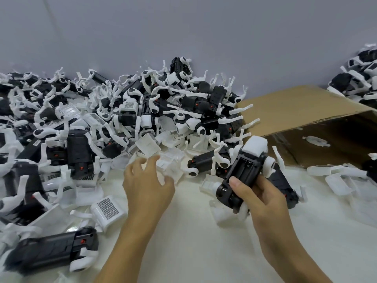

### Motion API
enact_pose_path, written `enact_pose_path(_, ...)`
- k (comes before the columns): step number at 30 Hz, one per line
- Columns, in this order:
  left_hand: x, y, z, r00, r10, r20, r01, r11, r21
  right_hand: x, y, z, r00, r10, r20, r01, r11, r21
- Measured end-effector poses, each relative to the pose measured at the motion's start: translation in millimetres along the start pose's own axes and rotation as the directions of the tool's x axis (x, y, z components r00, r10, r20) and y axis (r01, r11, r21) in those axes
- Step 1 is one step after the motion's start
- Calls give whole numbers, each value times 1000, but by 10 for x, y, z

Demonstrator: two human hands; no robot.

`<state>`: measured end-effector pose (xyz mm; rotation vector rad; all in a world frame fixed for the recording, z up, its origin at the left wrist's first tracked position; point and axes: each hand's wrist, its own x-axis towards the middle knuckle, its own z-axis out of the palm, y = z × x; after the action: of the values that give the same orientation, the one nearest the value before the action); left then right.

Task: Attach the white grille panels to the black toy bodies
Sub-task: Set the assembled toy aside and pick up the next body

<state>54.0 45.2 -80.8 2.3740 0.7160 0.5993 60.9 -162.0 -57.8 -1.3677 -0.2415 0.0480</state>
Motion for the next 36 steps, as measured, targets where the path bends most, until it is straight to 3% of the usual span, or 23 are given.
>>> enact_pose_path(2, 13, -70, 27, 996, -38, 86, 21, 981, 193, -1, 9, -5, 1000, 12, -2, -12, 1000, -2)
enact_pose_path(3, 12, -83, 25, 996, -26, 82, 10, 982, 189, -1, 10, -5, 1000, 19, 2, -19, 1000, -11)
enact_pose_path(5, 18, -88, 13, 999, 42, -17, -41, 999, 20, 0, 8, -1, 1000, 23, 11, -22, 999, -27)
enact_pose_path(7, 27, -21, -24, 991, 46, -129, -80, 958, -275, 7, 2, -1, 1000, 12, 13, -11, 1000, -29)
enact_pose_path(8, 28, 34, -50, 990, 6, -139, -72, 873, -482, 11, -1, -5, 1000, 8, 11, -8, 1000, -27)
enact_pose_path(10, -5, 175, -117, 997, -71, -33, 10, 538, -843, 19, -3, -9, 1000, 9, 8, -9, 1000, -20)
enact_pose_path(12, -69, 296, -169, 987, -40, 157, 161, 171, -972, 26, 14, -17, 1000, 10, 7, -10, 1000, -26)
enact_pose_path(13, -109, 339, -176, 973, 15, 229, 228, 41, -973, 26, 20, -16, 1000, 7, 8, -7, 999, -32)
enact_pose_path(14, -150, 381, -172, 958, 71, 279, 283, -42, -958, 26, 24, -11, 1000, -1, 9, 1, 999, -41)
enact_pose_path(17, -243, 461, -139, 903, 231, 363, 401, -146, -904, 18, 24, 9, 999, -34, 20, 35, 996, -81)
enact_pose_path(22, -333, 500, -129, 842, 359, 402, 492, -207, -845, 6, 6, 24, 997, -72, 38, 77, 986, -149)
enact_pose_path(28, -308, 483, -87, 909, 228, 350, 376, -84, -923, 15, 26, 14, 996, -80, 39, 85, 985, -153)
enact_pose_path(32, -264, 473, -113, 945, 157, 287, 277, 87, -957, 16, 30, 5, 996, -72, 46, 78, 986, -148)
enact_pose_path(34, -266, 476, -110, 947, 147, 287, 275, 97, -957, 9, 33, 11, 995, -76, 57, 84, 984, -156)
enact_pose_path(36, -267, 460, -87, 949, 144, 279, 276, 42, -960, 8, 37, 15, 995, -78, 63, 87, 982, -165)
